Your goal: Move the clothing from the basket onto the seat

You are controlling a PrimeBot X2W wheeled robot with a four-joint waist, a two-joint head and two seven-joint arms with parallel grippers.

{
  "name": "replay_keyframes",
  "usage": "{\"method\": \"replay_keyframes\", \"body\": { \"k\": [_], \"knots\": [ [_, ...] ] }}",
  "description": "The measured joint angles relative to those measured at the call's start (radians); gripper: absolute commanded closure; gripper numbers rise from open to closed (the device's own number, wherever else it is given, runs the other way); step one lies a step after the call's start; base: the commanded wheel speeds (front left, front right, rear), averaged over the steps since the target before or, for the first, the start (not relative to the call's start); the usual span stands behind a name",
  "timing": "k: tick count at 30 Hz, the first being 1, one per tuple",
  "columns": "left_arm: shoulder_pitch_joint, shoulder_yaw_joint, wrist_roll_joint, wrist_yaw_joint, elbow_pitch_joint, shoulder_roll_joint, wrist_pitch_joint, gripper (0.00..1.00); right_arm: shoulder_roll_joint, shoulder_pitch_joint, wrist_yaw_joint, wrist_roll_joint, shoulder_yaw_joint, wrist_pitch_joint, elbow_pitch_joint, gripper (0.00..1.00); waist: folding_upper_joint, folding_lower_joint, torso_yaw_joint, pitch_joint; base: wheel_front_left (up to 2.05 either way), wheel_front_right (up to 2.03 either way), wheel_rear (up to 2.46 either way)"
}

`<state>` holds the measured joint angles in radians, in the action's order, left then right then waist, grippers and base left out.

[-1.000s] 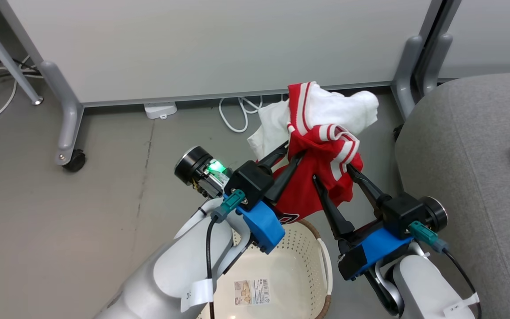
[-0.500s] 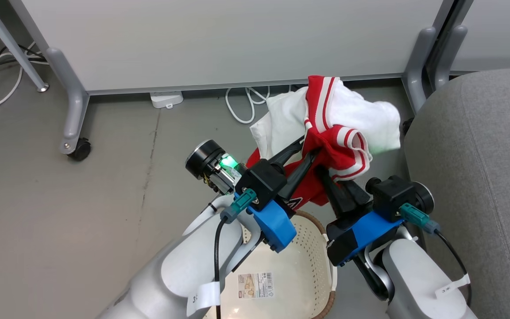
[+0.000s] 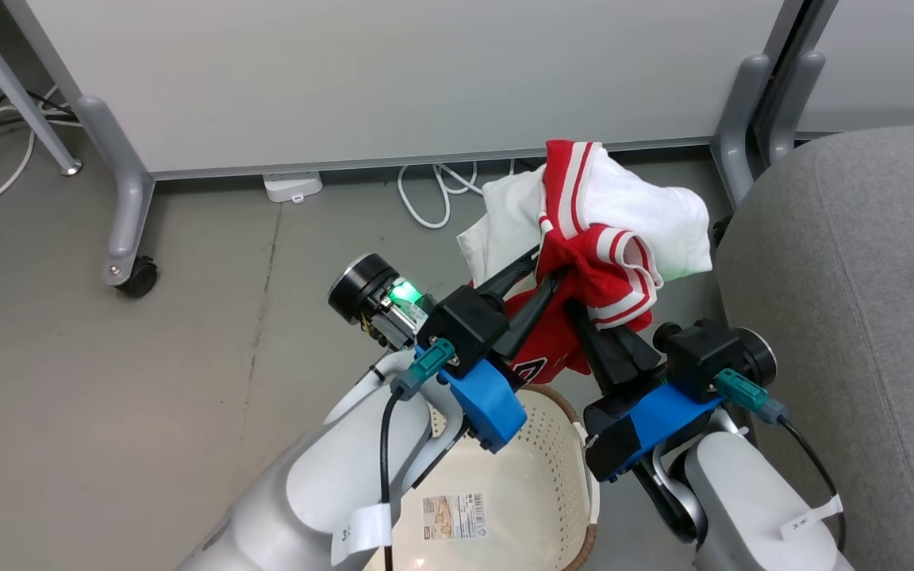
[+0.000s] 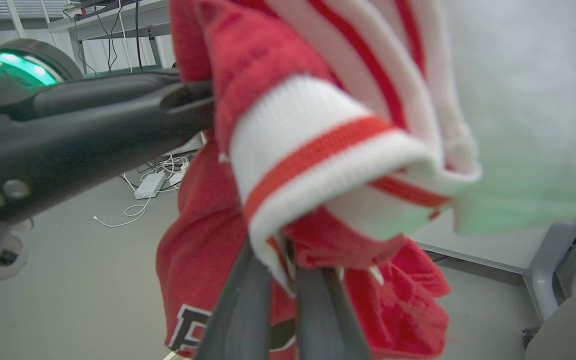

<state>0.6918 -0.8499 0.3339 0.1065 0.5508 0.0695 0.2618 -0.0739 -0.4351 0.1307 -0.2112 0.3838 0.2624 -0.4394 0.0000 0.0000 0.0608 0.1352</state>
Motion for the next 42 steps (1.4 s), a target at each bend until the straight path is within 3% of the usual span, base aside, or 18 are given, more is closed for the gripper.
{"method": "replay_keyframes", "body": {
  "k": [1, 2, 24, 42],
  "knots": [
    [-0.001, 0.002, -0.001, 0.000, 0.001, 0.000, 0.000, 1.00, 0.000, 0.000, 0.000, 0.000, 0.000, 0.000, 0.001, 1.00, 0.0000, 0.0000, 0.000, -0.001, 0.00, 0.00, 0.00],
    [-0.002, 0.005, -0.004, -0.003, 0.000, 0.000, 0.000, 0.01, -0.001, 0.000, 0.000, 0.000, 0.001, 0.000, 0.001, 1.00, 0.0000, 0.0000, 0.000, -0.003, 0.00, 0.00, 0.00],
    [-0.013, 0.039, -0.044, -0.009, -0.005, 0.006, 0.001, 0.00, -0.006, 0.006, 0.000, 0.008, -0.026, 0.000, 0.029, 1.00, 0.0000, 0.0000, -0.032, 0.010, 0.00, 0.00, 0.00],
    [-0.015, 0.033, -0.063, -0.002, -0.009, 0.022, 0.001, 0.00, -0.039, 0.012, 0.000, 0.035, -0.198, 0.000, 0.146, 1.00, 0.0000, 0.0000, -0.219, 0.082, 0.00, 0.00, 0.00]
  ]
}}
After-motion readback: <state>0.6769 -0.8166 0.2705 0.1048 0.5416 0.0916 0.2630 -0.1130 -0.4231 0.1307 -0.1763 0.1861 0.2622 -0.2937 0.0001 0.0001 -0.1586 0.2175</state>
